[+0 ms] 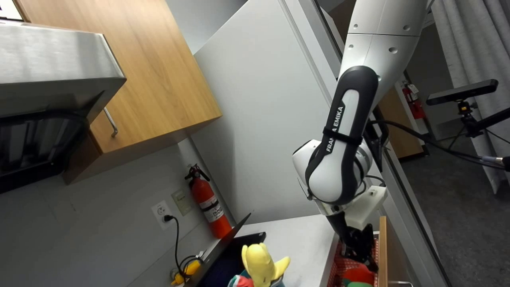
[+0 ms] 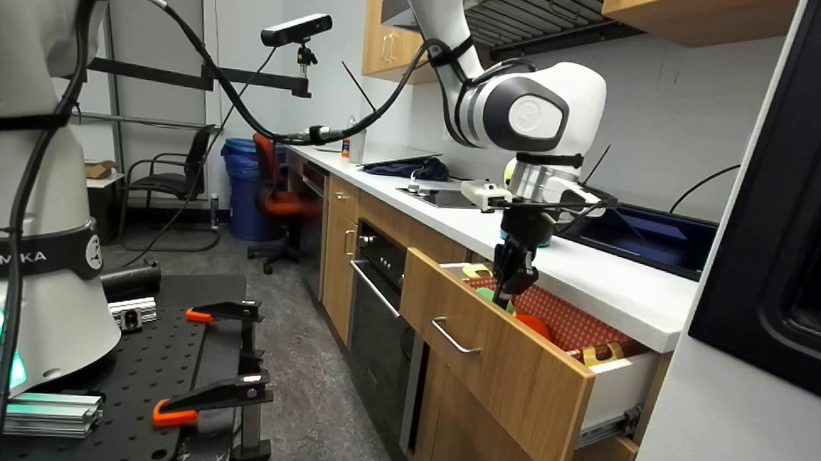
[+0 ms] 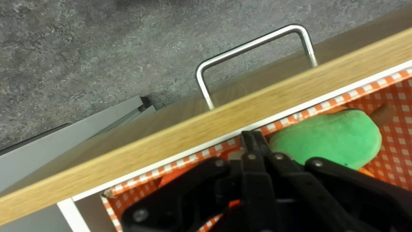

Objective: Open the top drawer and put the plush toy inside

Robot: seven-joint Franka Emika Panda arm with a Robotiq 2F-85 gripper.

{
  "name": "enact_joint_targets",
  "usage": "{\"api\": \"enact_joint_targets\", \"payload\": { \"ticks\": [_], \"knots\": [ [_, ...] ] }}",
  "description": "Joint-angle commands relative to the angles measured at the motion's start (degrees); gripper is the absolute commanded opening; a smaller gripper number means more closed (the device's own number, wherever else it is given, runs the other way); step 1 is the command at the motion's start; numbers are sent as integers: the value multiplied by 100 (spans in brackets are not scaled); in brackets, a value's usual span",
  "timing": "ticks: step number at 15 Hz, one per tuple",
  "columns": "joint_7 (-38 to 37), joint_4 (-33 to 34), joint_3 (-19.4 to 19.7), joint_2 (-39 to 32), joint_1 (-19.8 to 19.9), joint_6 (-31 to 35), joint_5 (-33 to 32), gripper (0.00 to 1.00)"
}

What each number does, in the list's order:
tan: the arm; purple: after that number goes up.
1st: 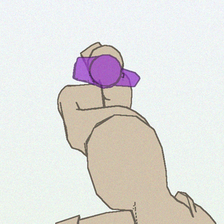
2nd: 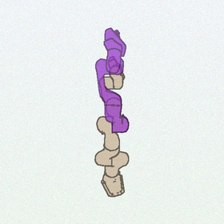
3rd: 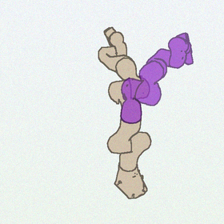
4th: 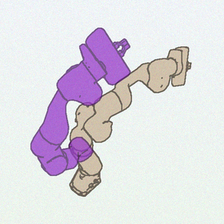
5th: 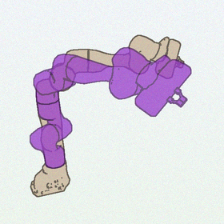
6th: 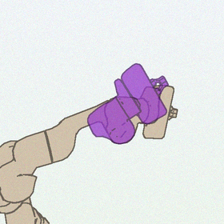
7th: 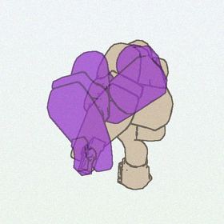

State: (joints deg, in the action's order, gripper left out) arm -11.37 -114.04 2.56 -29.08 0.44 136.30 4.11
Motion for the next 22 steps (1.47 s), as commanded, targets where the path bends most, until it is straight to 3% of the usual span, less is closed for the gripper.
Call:
{"api": "enact_joint_targets", "payload": {
  "ticks": [1, 8, 22],
  "knots": [
    [-9, -225, -16, 84, 30, 332, 145, 0],
    [50, -1060, -94, 574, 36, 1049, 356, 0],
    [338, -3780, 7, 2100, 100, 2093, 215, 0]
  ]
}}
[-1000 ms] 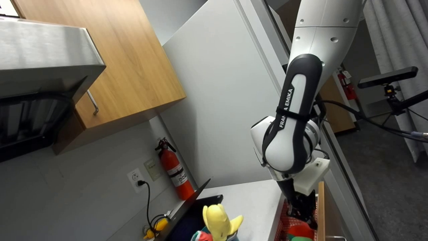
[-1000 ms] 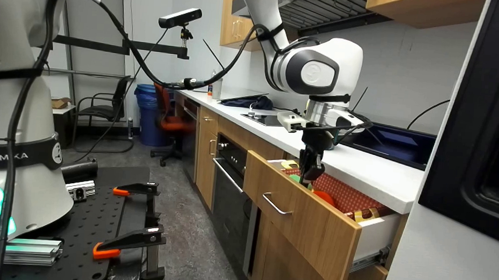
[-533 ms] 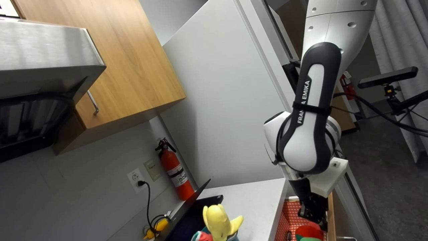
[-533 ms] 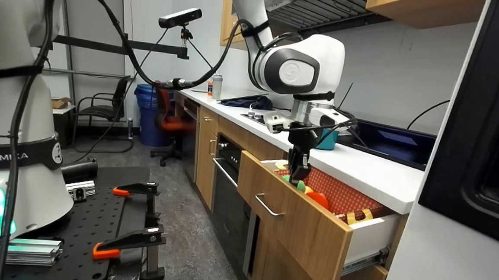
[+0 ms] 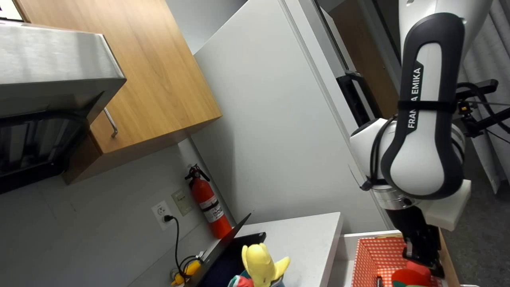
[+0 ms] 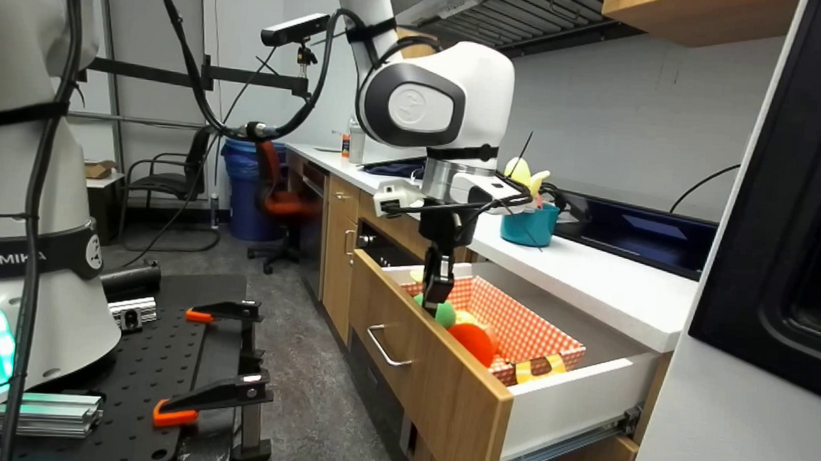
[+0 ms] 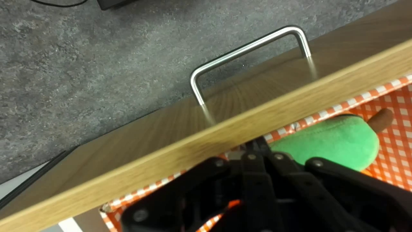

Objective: Open the top drawer and put the plush toy inside

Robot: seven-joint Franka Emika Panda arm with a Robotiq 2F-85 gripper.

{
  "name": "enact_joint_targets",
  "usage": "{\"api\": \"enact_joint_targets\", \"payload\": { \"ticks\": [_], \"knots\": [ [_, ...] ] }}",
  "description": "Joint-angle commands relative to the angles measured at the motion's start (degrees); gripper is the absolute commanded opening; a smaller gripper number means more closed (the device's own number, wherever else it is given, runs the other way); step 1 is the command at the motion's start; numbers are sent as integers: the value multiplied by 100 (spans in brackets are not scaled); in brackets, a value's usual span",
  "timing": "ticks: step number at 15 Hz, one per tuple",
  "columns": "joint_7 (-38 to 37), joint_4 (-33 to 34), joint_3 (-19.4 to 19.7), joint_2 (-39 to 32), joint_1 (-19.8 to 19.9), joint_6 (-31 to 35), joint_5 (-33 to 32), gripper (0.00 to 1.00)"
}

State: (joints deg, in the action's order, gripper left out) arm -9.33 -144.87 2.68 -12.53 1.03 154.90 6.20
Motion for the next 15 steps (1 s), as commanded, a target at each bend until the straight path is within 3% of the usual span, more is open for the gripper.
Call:
{"api": "enact_joint_targets", "payload": {
  "ticks": [1, 6, 11, 14, 15],
  "knots": [
    [138, -813, 16, 512, 40, 279, -25, 0],
    [65, -1219, 106, 748, 25, 559, -266, 0],
    [79, -1472, 99, 765, 24, 1322, -358, 0],
    [65, -1257, 138, 520, 12, 1640, -459, 0],
    [-196, -1110, 254, 1077, -127, 1070, -778, 0]
  ]
}}
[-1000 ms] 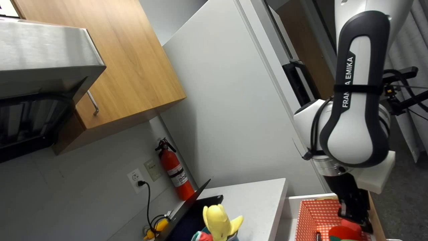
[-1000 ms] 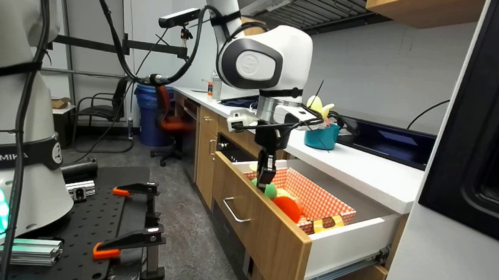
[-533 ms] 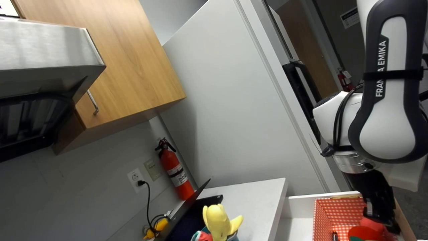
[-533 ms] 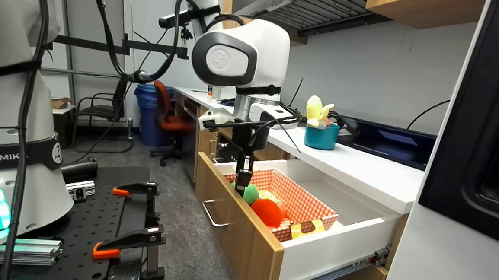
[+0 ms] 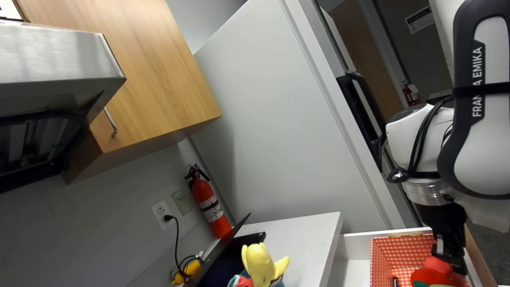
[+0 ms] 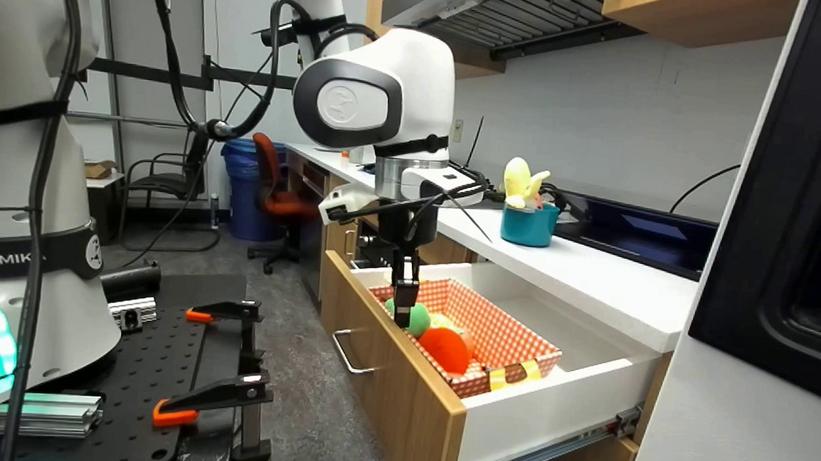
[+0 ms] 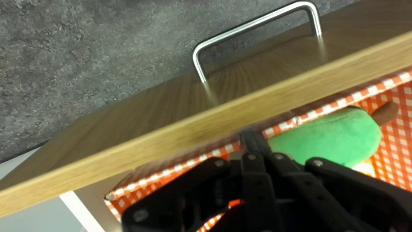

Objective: Open the top drawer and put the plush toy inside

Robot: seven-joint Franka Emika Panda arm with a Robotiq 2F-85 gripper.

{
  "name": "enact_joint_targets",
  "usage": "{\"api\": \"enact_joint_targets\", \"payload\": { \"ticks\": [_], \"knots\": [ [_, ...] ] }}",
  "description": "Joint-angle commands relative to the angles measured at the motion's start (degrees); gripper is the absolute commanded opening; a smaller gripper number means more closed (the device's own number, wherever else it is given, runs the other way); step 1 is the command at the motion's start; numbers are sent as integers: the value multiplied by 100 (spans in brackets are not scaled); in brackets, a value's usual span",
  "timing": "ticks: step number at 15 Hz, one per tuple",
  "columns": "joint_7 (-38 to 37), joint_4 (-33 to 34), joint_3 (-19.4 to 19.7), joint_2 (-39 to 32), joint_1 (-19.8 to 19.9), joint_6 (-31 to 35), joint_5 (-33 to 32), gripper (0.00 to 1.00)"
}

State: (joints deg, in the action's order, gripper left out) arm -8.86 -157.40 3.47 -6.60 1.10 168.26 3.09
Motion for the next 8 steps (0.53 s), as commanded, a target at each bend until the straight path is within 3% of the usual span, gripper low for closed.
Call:
{"api": "enact_joint_targets", "payload": {
  "ticks": [1, 8],
  "knots": [
    [-294, 243, 209, 511, -165, -314, -624, 0],
    [-526, 1532, -161, 759, -88, -1156, -1066, 0]
  ]
}}
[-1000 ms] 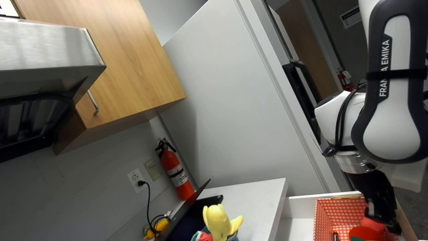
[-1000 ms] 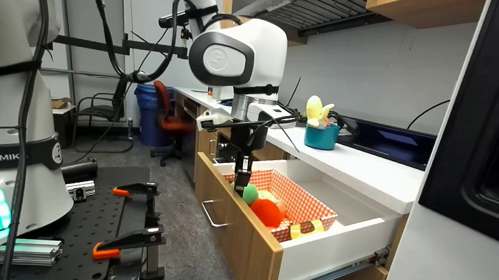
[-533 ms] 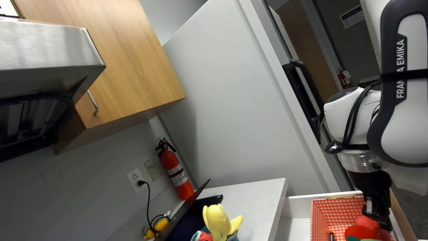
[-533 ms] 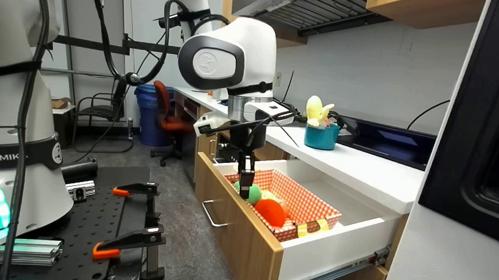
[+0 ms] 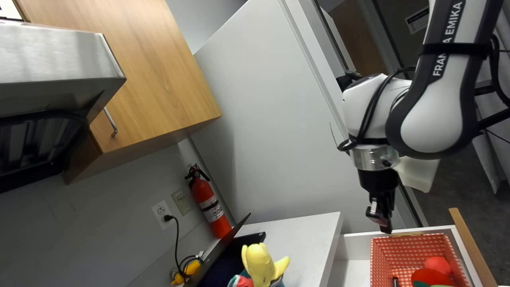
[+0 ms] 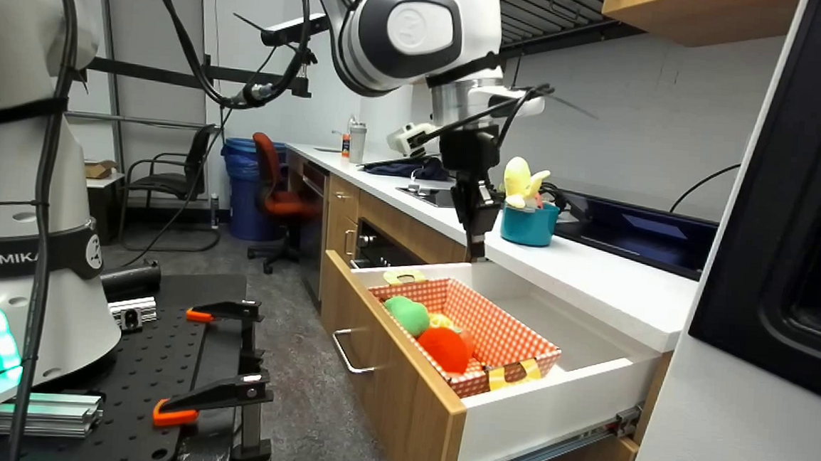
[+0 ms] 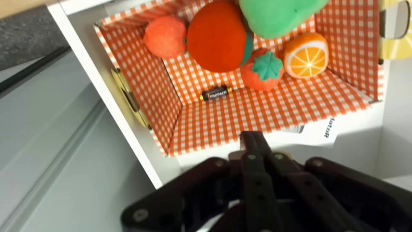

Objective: Open the top drawer and put the plush toy inside

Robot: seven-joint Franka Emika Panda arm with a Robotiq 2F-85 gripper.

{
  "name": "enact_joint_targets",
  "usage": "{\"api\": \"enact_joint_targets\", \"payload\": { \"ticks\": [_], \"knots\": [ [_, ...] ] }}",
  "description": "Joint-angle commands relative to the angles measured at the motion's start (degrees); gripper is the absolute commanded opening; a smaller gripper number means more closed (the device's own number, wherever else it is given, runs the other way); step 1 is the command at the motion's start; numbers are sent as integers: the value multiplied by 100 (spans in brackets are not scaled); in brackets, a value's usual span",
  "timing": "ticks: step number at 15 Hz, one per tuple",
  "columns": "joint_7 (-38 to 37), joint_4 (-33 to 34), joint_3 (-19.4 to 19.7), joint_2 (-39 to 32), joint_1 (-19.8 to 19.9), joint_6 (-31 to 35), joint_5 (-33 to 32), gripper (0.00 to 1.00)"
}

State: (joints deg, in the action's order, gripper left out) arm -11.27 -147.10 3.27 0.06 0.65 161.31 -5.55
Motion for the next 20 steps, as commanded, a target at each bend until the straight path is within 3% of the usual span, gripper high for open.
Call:
{"api": "enact_joint_targets", "payload": {
  "ticks": [1, 6, 7, 9, 17, 18, 20],
  "knots": [
    [-305, 708, -205, 50, -59, -552, -190, 0],
    [-474, 1767, -503, -407, -222, -871, -255, 3],
    [-472, 1934, -536, -506, -267, -913, -231, 23],
    [-291, 2254, -608, -731, -352, -1069, 17, 31],
    [-160, 3300, -543, -1471, -629, -1304, -256, 92],
    [-117, 3416, -554, -1501, -656, -1348, -250, 98],
    [-13, 3604, -592, -1559, -698, -1401, -196, 100]
  ]
}}
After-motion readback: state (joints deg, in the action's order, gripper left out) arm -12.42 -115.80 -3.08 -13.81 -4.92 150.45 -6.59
